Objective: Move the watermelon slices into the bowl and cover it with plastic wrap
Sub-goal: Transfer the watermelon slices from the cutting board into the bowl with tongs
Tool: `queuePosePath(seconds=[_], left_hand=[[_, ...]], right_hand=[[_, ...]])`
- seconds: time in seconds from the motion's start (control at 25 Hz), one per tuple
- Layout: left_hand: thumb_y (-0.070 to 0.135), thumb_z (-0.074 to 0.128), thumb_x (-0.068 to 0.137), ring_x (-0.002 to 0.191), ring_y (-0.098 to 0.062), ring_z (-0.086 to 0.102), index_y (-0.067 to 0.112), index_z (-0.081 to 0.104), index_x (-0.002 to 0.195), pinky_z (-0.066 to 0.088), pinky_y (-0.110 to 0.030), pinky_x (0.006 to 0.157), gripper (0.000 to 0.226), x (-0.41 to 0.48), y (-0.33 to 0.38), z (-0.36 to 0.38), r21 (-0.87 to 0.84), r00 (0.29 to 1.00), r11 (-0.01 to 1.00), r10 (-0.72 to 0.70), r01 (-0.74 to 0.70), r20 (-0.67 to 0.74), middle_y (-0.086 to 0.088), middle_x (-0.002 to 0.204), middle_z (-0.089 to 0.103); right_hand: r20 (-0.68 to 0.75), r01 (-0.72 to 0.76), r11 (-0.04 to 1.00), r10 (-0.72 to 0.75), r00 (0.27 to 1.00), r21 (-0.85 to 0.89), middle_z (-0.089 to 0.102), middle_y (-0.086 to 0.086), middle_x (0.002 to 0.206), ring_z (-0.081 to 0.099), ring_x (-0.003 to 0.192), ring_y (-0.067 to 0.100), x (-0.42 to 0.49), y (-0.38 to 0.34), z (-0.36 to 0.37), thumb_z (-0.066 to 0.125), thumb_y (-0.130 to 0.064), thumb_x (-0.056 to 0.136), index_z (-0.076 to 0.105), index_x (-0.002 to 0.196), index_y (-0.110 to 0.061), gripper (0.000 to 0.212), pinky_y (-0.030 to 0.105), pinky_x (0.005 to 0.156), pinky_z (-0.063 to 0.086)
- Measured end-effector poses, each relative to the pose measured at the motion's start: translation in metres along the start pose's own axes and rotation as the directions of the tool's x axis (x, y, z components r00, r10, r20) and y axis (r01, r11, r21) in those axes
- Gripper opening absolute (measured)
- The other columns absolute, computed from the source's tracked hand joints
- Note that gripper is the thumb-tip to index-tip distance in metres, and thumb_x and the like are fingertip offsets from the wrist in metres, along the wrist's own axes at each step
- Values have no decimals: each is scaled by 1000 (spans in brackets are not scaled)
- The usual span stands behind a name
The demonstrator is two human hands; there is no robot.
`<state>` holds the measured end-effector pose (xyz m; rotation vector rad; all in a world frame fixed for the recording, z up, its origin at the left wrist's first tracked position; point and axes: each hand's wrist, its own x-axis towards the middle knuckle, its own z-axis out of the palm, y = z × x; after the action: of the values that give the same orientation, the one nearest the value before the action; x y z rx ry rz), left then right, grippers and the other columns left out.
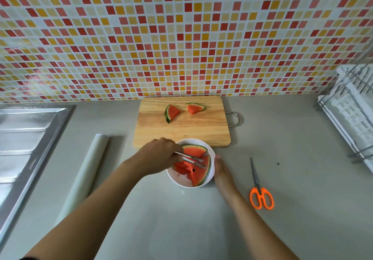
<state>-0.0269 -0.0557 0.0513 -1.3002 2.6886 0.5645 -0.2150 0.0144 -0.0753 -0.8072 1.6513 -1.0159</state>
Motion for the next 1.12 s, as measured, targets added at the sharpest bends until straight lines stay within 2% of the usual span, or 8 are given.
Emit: queuePosePath(seconds=[0.12,0.2,0.28,0.36,0.6,0.8,1.0,1.12], left_hand=[[24,60,90,90,-18,63,20,70,106,47,-18,74,19,2,-24,-12,-157,984,987,-8,-20,-178,1,100,72],[23,61,89,85,-17,61,16,71,103,37,-7,64,18,8,-48,-17,-244,930,968,-143,60,-339,0,98,72],[28,58,91,82,-24,60,13,69,104,38,-19,63,22,17,-66,-7,-276,835,929,-347,245,-427,-7,98,71],[30,56,92,83,-34,61,8,66,106,42,-31,65,28,27,-72,17,-302,764,871,-487,388,-423,-17,96,68],[31,49,95,93,-42,57,3,54,118,42,-42,72,36,56,-64,69,-443,653,741,-663,504,-366,-21,108,59],[22,48,96,92,-39,58,3,55,119,43,-41,73,30,78,-78,62,-430,672,764,-637,481,-379,-20,106,59],[29,55,92,70,-28,52,8,66,103,36,-29,61,26,63,-85,48,-592,648,699,-674,402,-356,-11,77,63],[30,58,91,63,-19,52,17,69,105,39,-22,55,22,33,-82,39,-617,708,740,-586,270,-393,-3,71,62]], right_hand=[[-29,-3,1000,3,1000,14,65,-16,91,56,88,-3,0,7,1,32,-44,97,63,85,-32,36,22,74,40],[-83,-11,999,14,996,36,66,-16,85,57,84,-3,0,8,4,35,-47,95,64,77,-35,36,22,70,41],[-129,-11,999,16,992,34,66,-16,77,56,78,-6,0,8,6,35,-50,92,64,73,-37,37,23,67,41],[-154,4,1000,-1,988,19,66,-20,73,57,71,-9,1,10,7,34,-53,89,62,73,-38,36,24,65,41],[-183,35,999,-32,983,9,65,-29,75,55,68,-17,2,12,8,35,-51,90,61,78,-37,32,23,64,40],[-181,32,999,-29,983,15,65,-35,77,56,72,-21,1,11,8,37,-40,97,63,76,-49,36,20,68,40],[-194,29,1000,-28,981,1,64,-33,76,56,70,-19,1,9,9,36,-44,96,62,76,-46,34,21,65,39],[-171,33,999,-34,985,-9,65,-23,72,56,67,-11,3,12,8,32,-57,87,59,77,-32,38,25,66,43]])
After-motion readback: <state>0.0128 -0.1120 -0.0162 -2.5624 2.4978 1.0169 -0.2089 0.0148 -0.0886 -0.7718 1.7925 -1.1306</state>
